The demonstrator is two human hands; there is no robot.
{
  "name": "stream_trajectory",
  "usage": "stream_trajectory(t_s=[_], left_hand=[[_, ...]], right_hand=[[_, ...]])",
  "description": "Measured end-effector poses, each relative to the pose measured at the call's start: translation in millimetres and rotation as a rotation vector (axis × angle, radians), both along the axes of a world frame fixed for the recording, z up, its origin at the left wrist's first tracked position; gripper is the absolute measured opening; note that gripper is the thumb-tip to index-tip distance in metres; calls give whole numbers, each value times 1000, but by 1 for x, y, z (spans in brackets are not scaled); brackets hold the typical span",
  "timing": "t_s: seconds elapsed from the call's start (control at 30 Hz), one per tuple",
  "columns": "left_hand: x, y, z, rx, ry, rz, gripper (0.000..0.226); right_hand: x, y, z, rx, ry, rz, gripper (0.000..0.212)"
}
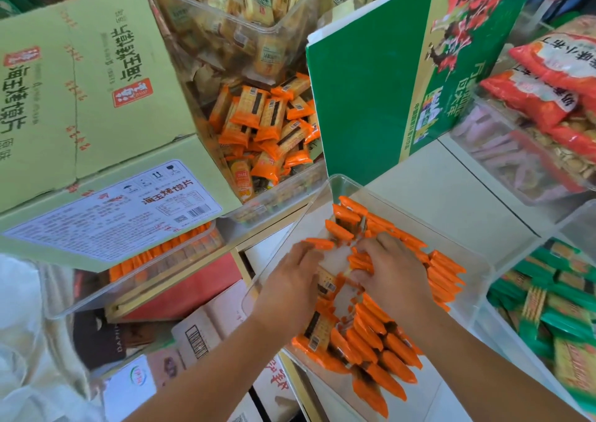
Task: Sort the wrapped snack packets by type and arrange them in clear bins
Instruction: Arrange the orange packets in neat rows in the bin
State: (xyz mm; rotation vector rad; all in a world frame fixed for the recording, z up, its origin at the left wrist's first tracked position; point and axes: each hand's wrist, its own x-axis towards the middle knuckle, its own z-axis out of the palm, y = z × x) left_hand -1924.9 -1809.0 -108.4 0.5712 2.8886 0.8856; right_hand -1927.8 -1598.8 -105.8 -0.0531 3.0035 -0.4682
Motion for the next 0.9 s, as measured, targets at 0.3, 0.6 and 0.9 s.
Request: stream_trajectory(t_s=[0.3,0.6,0.9], left_hand=[[34,-29,13,-47,-61,32,25],[53,-73,7,36,156,171,29],[22,-71,0,218,-217,321,50]], right_hand=[[9,-42,7,-244,-9,23,17],[-14,-83,-6,179,-84,237,73],[-56,-55,15,26,-169,88,31]])
